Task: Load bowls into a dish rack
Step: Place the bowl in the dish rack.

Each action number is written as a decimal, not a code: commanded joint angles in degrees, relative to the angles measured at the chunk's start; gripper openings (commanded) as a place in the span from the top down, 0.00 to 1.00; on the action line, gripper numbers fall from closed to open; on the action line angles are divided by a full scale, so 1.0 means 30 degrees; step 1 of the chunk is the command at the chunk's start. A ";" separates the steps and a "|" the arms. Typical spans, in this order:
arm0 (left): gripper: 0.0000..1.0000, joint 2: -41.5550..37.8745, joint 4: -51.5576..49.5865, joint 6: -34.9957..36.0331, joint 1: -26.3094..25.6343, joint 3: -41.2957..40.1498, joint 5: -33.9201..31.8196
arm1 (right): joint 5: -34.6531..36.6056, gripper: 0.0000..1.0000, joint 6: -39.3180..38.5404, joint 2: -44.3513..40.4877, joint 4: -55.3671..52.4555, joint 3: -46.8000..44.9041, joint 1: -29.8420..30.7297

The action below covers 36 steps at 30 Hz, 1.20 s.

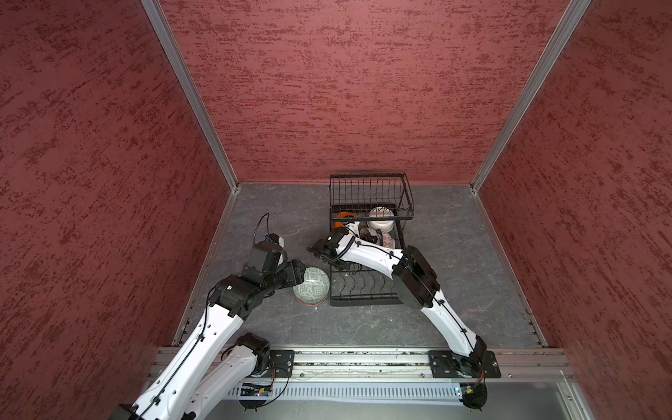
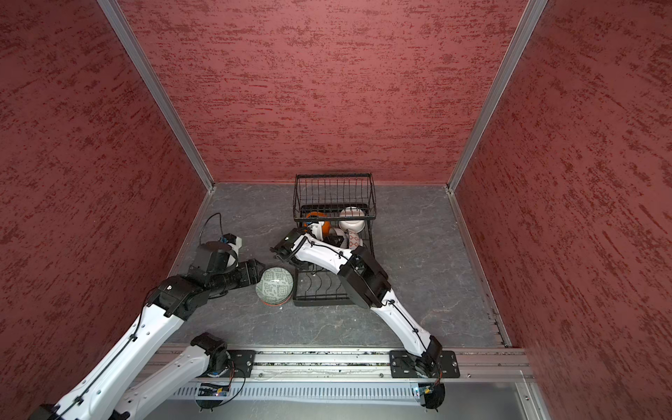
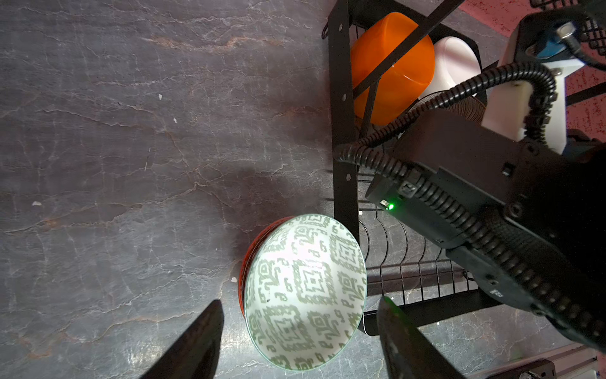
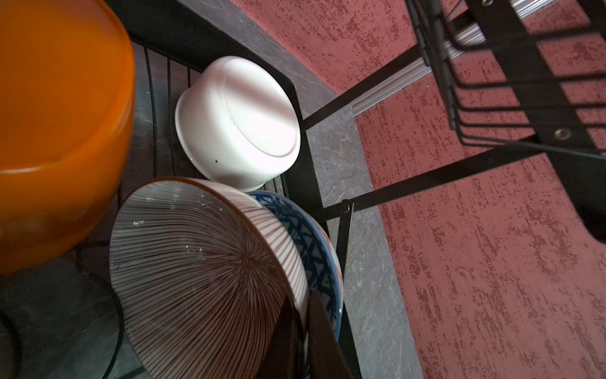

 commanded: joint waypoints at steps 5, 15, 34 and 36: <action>0.26 0.0004 0.0334 0.0372 0.0212 -0.0156 0.0145 | -0.1141 0.87 0.0115 0.0356 0.0920 0.0572 0.0488; 0.26 0.0046 0.0357 0.0453 0.0322 -0.0177 0.0231 | -0.1158 0.75 -0.0313 0.0214 0.1280 0.0554 0.0481; 0.26 0.0028 0.0317 0.0365 0.0391 -0.0135 0.0292 | -0.2567 0.50 -0.3722 -0.2761 0.6213 -0.2320 0.0484; 0.26 0.0020 0.0276 0.0288 0.0389 -0.0110 0.0292 | -0.2740 0.50 -0.4067 -0.3344 0.6928 -0.2850 0.0492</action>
